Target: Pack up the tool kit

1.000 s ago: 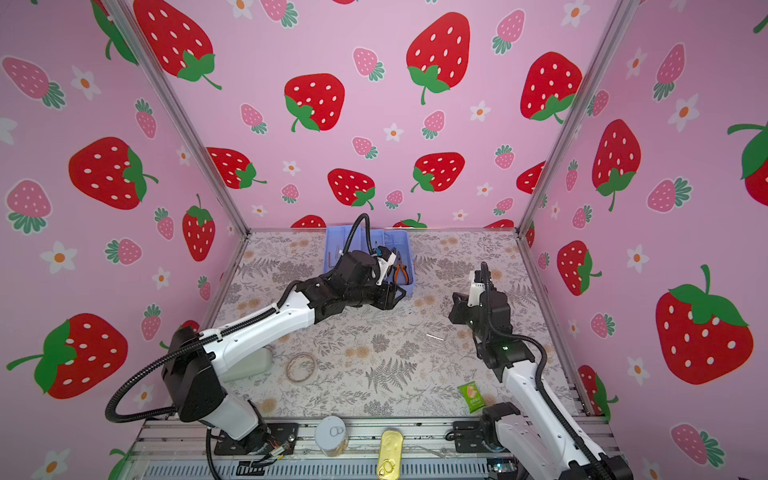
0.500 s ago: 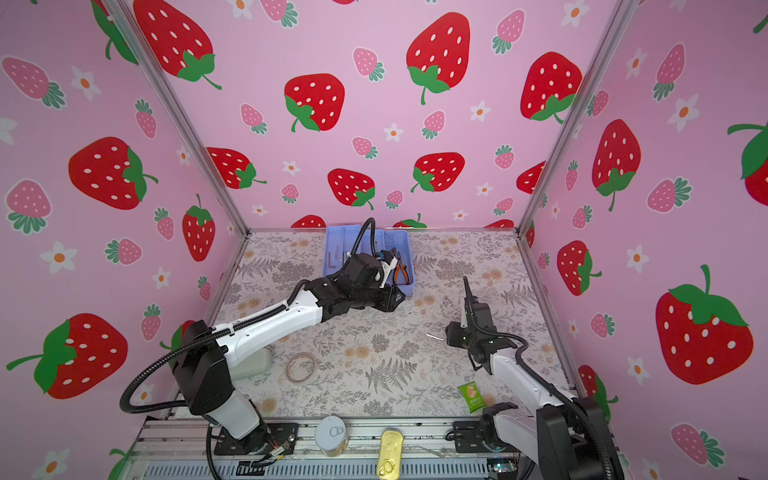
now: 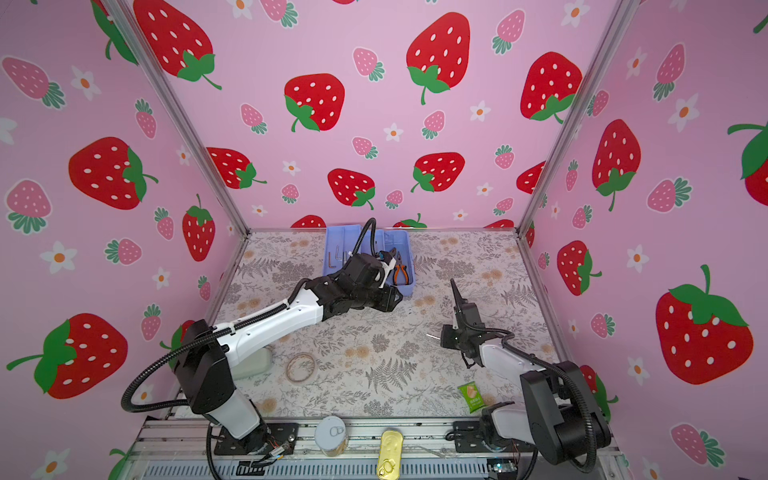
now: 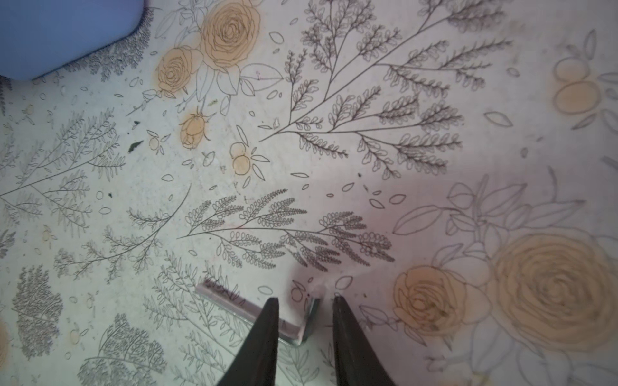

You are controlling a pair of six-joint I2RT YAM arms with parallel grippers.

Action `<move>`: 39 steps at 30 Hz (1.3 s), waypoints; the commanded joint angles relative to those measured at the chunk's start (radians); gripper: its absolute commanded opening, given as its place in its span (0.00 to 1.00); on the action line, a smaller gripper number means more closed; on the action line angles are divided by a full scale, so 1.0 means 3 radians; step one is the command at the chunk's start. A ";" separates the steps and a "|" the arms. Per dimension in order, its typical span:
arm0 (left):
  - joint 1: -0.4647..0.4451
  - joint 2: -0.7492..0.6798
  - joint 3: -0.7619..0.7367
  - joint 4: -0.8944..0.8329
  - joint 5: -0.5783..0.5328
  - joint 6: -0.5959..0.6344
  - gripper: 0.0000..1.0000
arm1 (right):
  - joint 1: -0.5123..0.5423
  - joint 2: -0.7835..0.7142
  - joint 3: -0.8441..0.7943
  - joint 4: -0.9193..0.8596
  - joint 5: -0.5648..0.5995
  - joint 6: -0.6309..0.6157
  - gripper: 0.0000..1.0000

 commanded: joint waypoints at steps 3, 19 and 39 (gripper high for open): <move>-0.0005 0.0047 0.0199 -0.0057 -0.0045 -0.0016 0.51 | 0.0265 0.0262 0.0111 -0.0142 0.0346 0.0025 0.22; -0.0002 0.0097 0.0076 0.0021 0.0313 -0.0005 0.51 | 0.0395 -0.0085 0.0276 -0.0031 0.0332 -0.0328 0.00; -0.0076 0.0108 -0.0185 0.0603 0.1267 -0.0171 0.64 | 0.0237 -0.0940 0.0443 0.0361 -0.0795 -0.0623 0.00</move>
